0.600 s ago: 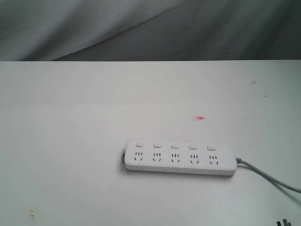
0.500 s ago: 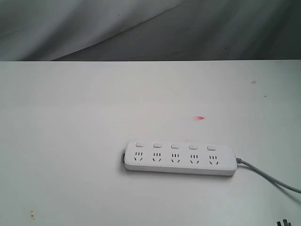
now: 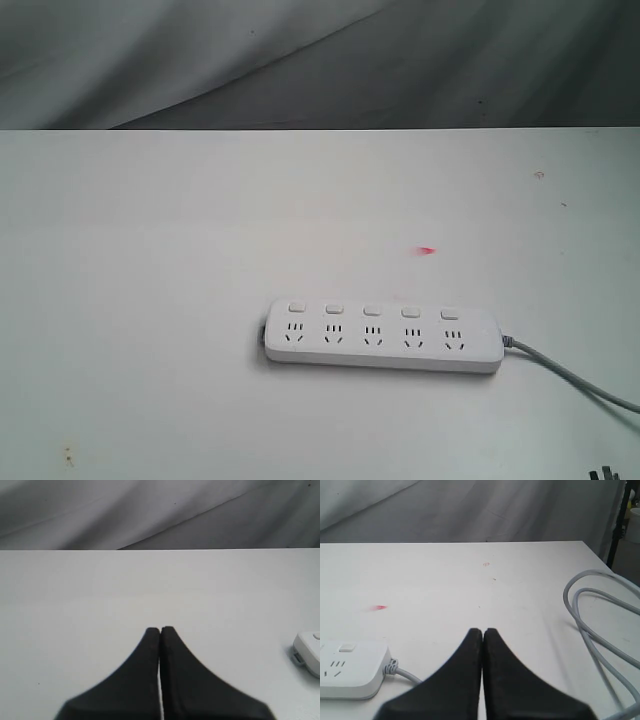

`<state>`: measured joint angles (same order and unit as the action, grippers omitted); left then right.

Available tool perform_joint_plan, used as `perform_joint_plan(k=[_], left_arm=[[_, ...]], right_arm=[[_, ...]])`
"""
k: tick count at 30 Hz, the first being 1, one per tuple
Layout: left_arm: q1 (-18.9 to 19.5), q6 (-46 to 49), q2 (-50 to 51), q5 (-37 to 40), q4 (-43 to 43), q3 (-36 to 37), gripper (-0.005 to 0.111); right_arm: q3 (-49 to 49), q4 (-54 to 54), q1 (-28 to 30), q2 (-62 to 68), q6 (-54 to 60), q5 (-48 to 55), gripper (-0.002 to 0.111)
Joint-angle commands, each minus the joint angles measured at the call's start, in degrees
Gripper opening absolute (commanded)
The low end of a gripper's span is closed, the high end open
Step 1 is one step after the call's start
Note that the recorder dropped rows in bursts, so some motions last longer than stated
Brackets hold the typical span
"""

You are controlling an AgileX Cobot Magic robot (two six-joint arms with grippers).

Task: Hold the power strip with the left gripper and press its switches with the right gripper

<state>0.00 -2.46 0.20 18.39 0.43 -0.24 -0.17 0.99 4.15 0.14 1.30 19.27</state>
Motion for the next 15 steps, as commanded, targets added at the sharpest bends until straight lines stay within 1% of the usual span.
perform_joint_plan(k=[1, 9, 11, 13, 15], left_arm=[[0.1, -0.4, -0.2, -0.5, 0.2, 0.2, 0.001], [0.0, -0.3, -0.2, -0.5, -0.1, 0.2, 0.001], [0.0, -0.3, -0.2, -0.6, -2.7, 0.2, 0.001], [0.0, -0.1, -0.2, -0.6, -4.7, -2.4, 0.001], [0.0, 0.0, -0.2, -0.6, -4.7, -6.1, 0.001]], right_arm=[[0.2, 0.0, 0.5, -0.1, -0.1, -0.4, 0.000], [0.2, 0.0, 0.5, -0.1, -0.1, -0.4, 0.000], [0.2, 0.0, 0.5, -0.1, -0.1, -0.4, 0.000], [0.2, 0.0, 0.5, -0.1, -0.1, -0.4, 0.000], [0.2, 0.0, 0.5, -0.1, -0.1, -0.4, 0.000]])
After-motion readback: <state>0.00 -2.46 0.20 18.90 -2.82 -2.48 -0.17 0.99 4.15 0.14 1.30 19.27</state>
